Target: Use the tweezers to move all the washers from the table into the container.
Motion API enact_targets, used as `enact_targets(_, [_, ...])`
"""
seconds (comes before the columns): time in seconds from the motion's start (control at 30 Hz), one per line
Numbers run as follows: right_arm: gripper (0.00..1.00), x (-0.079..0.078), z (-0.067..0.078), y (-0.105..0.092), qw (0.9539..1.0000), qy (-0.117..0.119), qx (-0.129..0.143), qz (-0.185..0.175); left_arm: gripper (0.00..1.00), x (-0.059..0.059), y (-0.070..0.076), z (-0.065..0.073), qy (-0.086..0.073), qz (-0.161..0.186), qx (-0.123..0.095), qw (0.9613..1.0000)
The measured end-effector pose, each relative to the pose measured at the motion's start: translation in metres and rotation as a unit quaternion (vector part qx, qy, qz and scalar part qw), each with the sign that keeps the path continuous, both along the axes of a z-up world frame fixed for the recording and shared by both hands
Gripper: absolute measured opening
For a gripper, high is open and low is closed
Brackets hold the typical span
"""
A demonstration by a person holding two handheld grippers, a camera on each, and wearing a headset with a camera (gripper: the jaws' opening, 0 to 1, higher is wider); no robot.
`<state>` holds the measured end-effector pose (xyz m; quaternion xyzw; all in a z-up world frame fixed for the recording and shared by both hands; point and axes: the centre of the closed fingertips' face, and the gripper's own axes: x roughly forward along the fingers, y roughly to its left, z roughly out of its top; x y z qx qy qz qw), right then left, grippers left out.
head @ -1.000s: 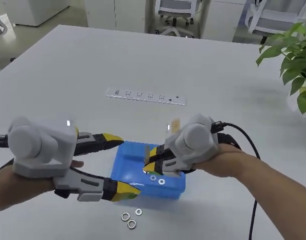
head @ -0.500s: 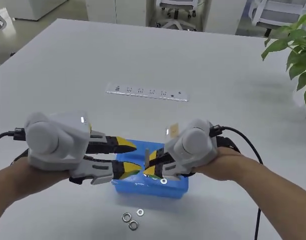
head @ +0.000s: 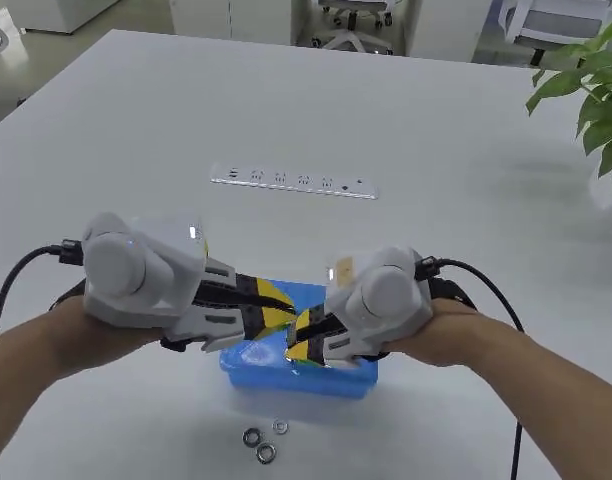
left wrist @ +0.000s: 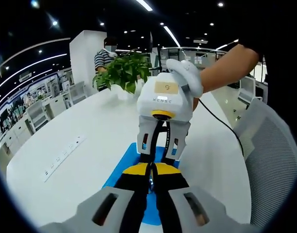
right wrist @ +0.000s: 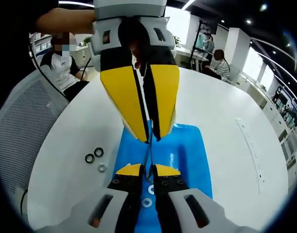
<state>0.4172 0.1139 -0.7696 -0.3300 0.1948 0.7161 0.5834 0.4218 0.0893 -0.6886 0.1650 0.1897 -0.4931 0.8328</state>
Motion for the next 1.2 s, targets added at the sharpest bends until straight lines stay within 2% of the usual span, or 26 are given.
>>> enact_targets(0.2, [0.1, 0.0, 0.0, 0.001, 1.0, 0.005, 0.003, 0.004, 0.06, 0.001, 0.002, -0.003, 0.004, -0.005, 0.004, 1.0])
enact_targets(0.3, [0.1, 0.0, 0.001, 0.001, 1.0, -0.001, 0.005, 0.006, 0.06, 0.001, 0.003, -0.004, 0.006, -0.007, 0.003, 0.9999])
enact_targets(0.8, [0.17, 0.003, 0.004, -0.002, 0.9999, -0.002, 0.007, -0.008, 0.05, 0.001, 0.004, -0.005, 0.014, -0.008, 0.005, 0.9999])
enact_targets(1.2, [0.23, 0.005, 0.017, -0.014, 0.9991, -0.002, 0.015, -0.041, 0.05, 0.001, -0.001, 0.007, 0.003, -0.005, 0.004, 1.0])
